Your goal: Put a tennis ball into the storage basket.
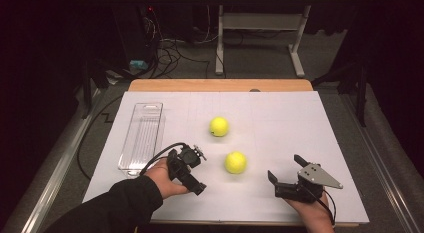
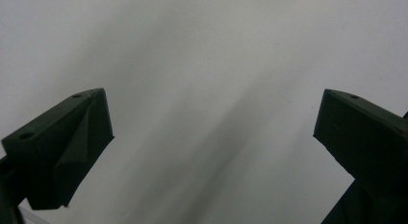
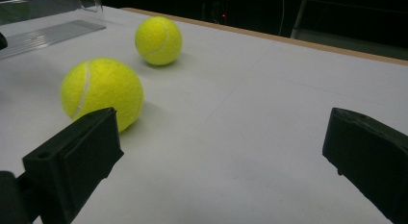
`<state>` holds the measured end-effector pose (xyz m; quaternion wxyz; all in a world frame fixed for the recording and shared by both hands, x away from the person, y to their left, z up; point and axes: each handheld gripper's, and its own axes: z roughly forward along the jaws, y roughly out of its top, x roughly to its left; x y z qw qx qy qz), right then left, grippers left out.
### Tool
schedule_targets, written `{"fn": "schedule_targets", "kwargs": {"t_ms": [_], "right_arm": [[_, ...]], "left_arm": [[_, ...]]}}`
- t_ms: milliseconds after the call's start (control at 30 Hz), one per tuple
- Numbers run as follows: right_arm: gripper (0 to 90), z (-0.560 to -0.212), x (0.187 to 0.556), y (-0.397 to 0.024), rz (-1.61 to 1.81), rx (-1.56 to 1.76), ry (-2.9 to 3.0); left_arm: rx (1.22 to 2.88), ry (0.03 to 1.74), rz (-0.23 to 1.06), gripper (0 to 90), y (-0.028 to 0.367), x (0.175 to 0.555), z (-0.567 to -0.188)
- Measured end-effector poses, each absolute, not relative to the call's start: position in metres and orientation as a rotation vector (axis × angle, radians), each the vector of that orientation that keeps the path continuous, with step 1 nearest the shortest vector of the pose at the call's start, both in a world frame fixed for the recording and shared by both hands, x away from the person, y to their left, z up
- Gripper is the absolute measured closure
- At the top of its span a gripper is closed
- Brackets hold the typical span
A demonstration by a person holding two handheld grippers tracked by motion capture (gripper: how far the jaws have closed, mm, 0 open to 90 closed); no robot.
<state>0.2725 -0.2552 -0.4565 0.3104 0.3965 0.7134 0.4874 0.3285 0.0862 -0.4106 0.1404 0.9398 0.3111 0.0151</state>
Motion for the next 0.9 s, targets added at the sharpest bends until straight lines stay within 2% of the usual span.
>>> {"fn": "schedule_targets", "kwargs": {"t_ms": [367,600,900], "right_arm": [[0.0,-0.453,0.28,-0.232,1.316,1.037,1.946],[0.0,-0.447,0.298,-0.202,1.342,1.018,2.031],[0.0,-0.46,0.32,-0.168,1.289,1.008,2.147]], "left_arm": [[2.702,0.907,0.004,0.6,0.09,0.332,-0.408],[2.697,0.914,-0.004,0.6,0.092,0.332,-0.407],[2.708,0.909,-0.007,0.6,0.09,0.331,-0.408]]}}
